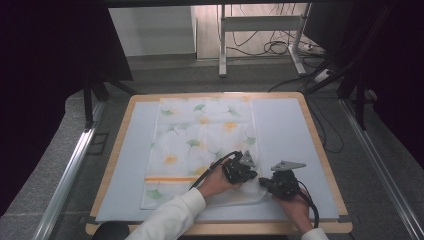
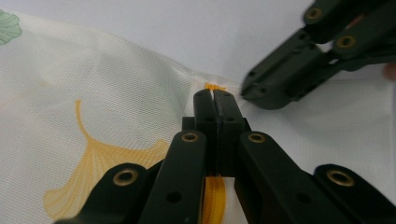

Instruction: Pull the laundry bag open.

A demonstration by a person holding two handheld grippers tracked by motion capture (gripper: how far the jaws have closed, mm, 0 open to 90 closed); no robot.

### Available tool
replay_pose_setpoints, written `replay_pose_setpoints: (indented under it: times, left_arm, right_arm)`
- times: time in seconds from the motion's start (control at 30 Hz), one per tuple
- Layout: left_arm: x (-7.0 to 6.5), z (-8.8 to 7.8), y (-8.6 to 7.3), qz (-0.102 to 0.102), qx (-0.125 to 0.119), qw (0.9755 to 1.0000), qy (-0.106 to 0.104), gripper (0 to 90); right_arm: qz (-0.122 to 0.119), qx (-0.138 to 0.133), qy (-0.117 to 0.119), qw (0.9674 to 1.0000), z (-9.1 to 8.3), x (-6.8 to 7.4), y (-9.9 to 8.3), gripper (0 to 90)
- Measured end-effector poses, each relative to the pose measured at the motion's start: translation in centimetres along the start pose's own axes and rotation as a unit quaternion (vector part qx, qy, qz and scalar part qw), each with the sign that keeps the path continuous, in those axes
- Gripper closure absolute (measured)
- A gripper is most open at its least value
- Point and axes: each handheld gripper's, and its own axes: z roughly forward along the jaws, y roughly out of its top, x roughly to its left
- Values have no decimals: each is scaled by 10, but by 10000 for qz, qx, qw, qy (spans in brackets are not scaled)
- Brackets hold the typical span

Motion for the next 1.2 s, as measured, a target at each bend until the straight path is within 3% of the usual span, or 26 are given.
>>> replay_pose_setpoints:
  times: [0.13,0.43,1.2]
  left_arm:
    - [-1,-1,0,44,47,10000,61,900]
    - [-3,-4,1,152,152,9996,155,900]
    - [-3,-11,-2,207,208,9994,202,900]
  right_arm:
    - [148,86,-39,9998,8,-2,6,898]
    - [493,112,30,9987,9,-5,6,900]
    - [531,73,97,9985,9,-8,5,900]
